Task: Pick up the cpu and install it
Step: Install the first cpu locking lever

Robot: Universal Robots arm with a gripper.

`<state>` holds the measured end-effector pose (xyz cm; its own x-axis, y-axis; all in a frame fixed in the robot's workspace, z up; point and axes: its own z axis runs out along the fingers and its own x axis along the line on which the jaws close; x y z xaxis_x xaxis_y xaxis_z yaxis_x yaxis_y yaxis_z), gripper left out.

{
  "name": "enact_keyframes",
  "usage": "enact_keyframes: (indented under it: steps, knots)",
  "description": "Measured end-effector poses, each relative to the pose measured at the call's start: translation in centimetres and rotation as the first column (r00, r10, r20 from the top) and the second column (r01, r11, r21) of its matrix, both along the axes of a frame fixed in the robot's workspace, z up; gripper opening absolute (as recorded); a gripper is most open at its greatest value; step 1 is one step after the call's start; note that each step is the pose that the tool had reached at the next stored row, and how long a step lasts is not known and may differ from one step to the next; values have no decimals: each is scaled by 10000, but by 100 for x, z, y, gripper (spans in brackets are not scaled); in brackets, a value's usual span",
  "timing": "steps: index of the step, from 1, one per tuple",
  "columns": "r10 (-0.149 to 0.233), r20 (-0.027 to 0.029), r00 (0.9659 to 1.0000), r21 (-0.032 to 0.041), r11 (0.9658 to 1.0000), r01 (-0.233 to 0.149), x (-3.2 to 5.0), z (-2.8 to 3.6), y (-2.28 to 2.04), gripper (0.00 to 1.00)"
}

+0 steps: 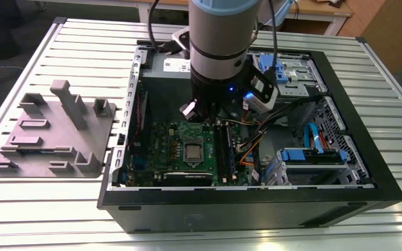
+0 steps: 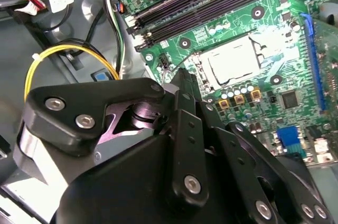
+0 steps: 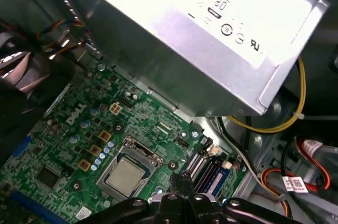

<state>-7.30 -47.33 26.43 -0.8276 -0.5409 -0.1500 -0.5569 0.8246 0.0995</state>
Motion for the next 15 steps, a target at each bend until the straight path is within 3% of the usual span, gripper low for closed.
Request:
enact_keyframes:
  steps: [10, 15]
  knots:
    - [-347, 0, 9994, 0, 9994, 347, 0, -21, 123, 11]
    - [-860, 0, 9963, 1, 9963, 860, 3, -38, 135, 11]
